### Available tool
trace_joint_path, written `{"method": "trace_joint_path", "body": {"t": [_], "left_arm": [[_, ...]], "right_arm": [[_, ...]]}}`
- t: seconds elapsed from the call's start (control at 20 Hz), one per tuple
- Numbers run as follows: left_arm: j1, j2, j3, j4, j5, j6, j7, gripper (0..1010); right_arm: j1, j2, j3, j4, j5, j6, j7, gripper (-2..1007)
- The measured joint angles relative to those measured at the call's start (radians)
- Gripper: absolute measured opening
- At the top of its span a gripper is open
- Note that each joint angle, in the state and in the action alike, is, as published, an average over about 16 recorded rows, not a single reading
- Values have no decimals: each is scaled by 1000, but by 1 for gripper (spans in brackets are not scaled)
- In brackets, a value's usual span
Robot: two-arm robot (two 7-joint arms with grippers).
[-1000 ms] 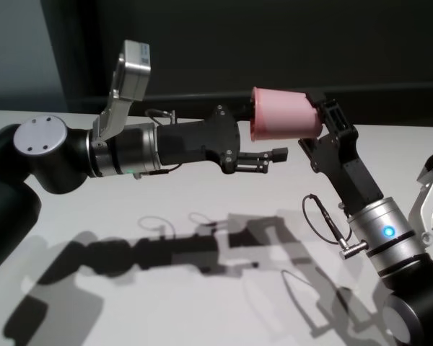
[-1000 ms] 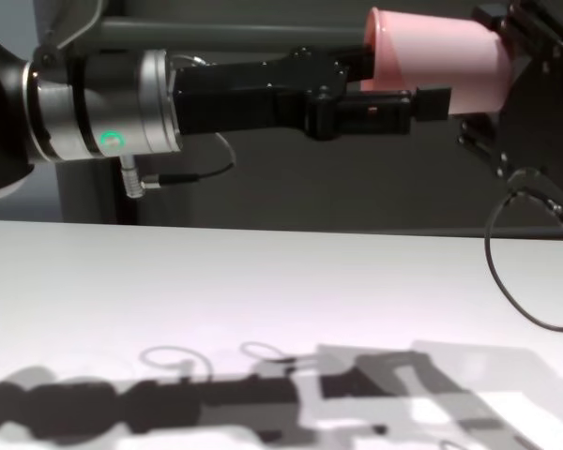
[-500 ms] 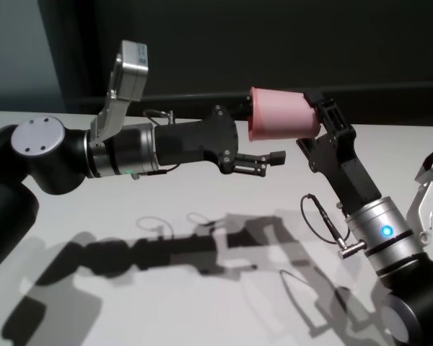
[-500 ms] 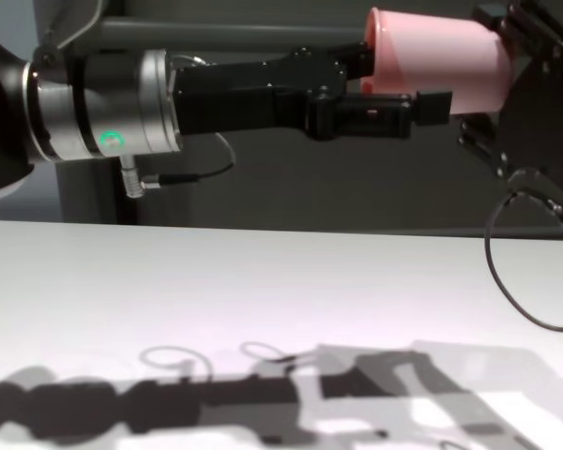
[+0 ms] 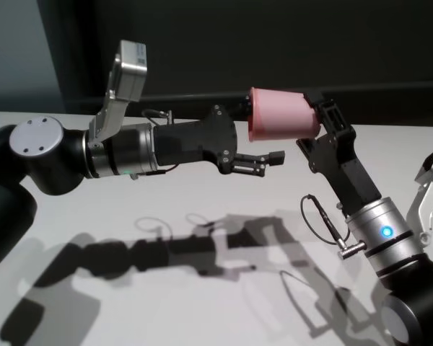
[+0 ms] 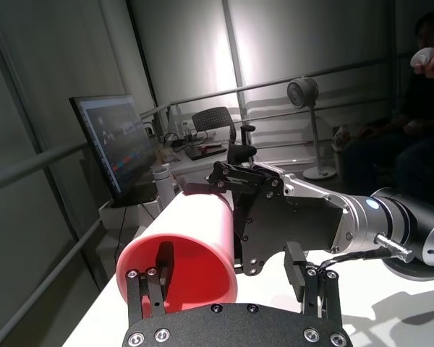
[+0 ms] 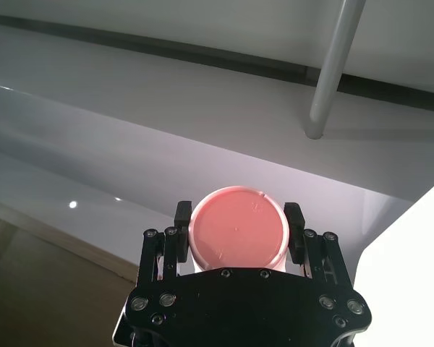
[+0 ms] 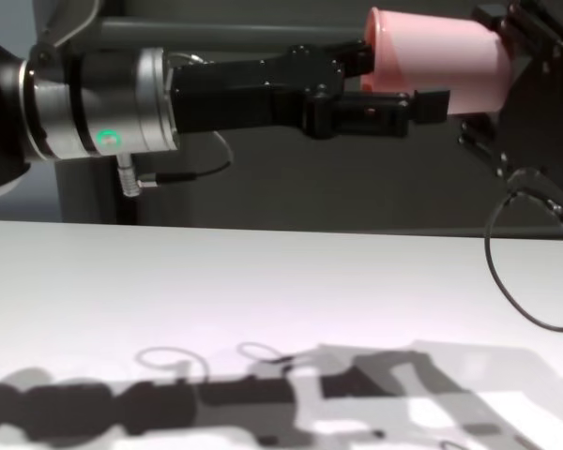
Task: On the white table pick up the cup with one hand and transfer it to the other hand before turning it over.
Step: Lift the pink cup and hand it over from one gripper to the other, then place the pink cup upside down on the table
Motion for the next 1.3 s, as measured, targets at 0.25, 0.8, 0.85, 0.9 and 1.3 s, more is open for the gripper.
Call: {"method": "trace_joint_path", "body": {"t": [0.25, 0.8, 0.85, 0.9, 1.3], "left_arm": [[26, 39, -14, -46, -3, 6, 19, 1001], [158, 199, -90, -235, -19, 44, 141, 1001], [174, 213, -99, -254, -18, 48, 162, 1001], [190, 226, -110, -272, -17, 51, 185, 1001], [307, 280, -181, -382, 34, 82, 405, 1001]], "right_arm": [[0, 0, 0, 0, 0, 0, 0, 746], [0, 0, 0, 0, 0, 0, 0, 746], [0, 0, 0, 0, 0, 0, 0, 746], [0, 0, 0, 0, 0, 0, 0, 746], [0, 0, 0, 0, 0, 0, 0, 746]]}}
